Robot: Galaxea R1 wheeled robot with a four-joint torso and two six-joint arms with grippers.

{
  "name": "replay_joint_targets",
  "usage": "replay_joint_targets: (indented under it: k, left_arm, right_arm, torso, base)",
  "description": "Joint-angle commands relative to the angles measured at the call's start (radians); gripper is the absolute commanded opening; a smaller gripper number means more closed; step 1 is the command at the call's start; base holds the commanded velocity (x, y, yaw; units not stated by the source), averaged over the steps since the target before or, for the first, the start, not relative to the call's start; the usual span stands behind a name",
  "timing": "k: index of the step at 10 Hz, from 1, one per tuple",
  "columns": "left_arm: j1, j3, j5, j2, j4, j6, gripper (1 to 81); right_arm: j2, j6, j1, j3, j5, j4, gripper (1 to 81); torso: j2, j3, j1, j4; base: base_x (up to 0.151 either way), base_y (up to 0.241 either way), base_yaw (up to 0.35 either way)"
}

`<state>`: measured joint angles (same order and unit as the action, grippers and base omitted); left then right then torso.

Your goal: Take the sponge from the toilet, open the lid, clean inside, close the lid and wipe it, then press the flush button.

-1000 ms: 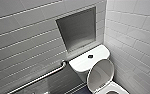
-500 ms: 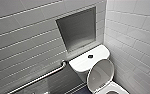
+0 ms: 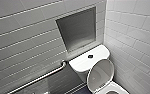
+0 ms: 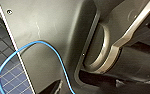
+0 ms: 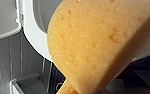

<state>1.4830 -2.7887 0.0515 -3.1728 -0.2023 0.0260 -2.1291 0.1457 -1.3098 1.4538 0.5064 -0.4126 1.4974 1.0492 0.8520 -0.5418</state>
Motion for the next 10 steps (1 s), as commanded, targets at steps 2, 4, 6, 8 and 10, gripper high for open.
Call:
replay_joint_targets:
  k: [2, 4, 6, 8, 10]
  left_arm:
    - [0.004, -0.003, 0.074, 0.008, -0.006, 0.006, 81.1]
    - [0.003, -0.003, 0.074, 0.011, -0.006, 0.006, 81.1]
    - [0.001, -0.005, 0.074, 0.011, -0.005, 0.005, 81.1]
    - [0.001, -0.005, 0.074, 0.014, -0.005, 0.005, 81.1]
    - [0.003, -0.005, 0.074, 0.020, -0.003, 0.003, 81.1]
  right_arm:
    - [0.029, -0.008, 0.299, -0.070, -0.154, -0.003, 1.0]
    - [-0.007, -0.006, 0.444, -0.047, -0.247, -0.043, 1.0]
    - [-0.090, -0.006, 0.533, 0.045, -0.348, -0.075, 1.0]
    - [-0.213, -0.005, 0.571, 0.205, -0.414, -0.086, 1.0]
    - [-0.309, 0.002, 0.603, 0.346, -0.473, -0.086, 1.0]
  torso:
    - [0.000, 0.000, 0.000, 0.000]
    - [0.000, 0.000, 0.000, 0.000]
    - [0.000, 0.000, 0.000, 0.000]
    - [0.000, 0.000, 0.000, 0.000]
    - [0.000, 0.000, 0.000, 0.000]
  base:
    - [0.000, 0.000, 0.000]
    - [0.000, 0.000, 0.000]
    - [0.000, 0.000, 0.000]
    - [0.000, 0.000, 0.000]
    - [0.000, 0.000, 0.000]
